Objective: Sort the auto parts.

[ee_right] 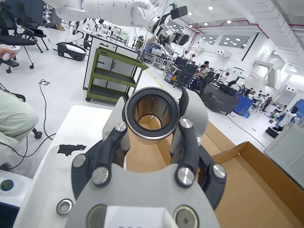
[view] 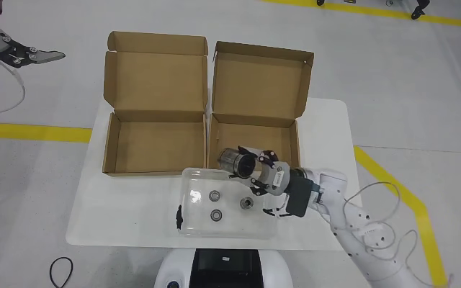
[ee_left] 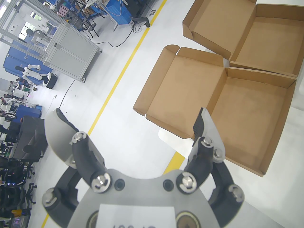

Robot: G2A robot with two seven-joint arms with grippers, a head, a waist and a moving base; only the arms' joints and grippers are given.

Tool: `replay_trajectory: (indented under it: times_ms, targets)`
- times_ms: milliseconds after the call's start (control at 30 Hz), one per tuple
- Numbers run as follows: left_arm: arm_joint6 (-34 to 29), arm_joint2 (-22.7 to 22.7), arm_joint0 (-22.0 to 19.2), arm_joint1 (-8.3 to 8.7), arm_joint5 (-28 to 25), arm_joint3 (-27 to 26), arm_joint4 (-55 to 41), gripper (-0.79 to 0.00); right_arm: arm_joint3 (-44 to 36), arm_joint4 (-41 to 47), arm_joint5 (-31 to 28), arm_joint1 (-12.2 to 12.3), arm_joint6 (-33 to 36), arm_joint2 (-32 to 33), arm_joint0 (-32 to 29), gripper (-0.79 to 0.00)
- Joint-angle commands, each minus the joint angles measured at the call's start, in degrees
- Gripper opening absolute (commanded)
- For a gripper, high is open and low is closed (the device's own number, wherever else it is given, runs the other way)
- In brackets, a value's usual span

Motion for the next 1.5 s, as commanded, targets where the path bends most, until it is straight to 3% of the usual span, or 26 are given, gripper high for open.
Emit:
replay_trajectory:
  times_ms: [0, 233, 567, 1000, 1467]
  targets:
    - [0.0, 0.0, 0.0, 0.00, 0.0, 0.0, 0.0, 0.000, 0.0, -0.2, 0.0, 0.0, -0.3, -0.1, 0.2, -0.785]
    - [0.0, 0.0, 0.0, 0.00, 0.0, 0.0, 0.0, 0.000, -0.9, -0.1, -0.2, -0.1, -0.2, -0.1, 2.2, -0.785]
    - [0.0, 0.0, 0.0, 0.00, 0.0, 0.0, 0.0, 0.000, -5.0, 1.5, -1.0, -0.2, 5.2, 0.7, 5.2, -0.785]
    - [0.0, 0.0, 0.0, 0.00, 0.0, 0.0, 0.0, 0.000, -6.2, 2.8, -1.8, 0.0, 7.8, 1.5, 5.0, -0.785]
    - [0.0, 0.0, 0.0, 0.00, 0.0, 0.0, 0.0, 0.000, 2.7, 9.3, -2.1, -1.0, 23.2, -2.8, 5.0, -0.785]
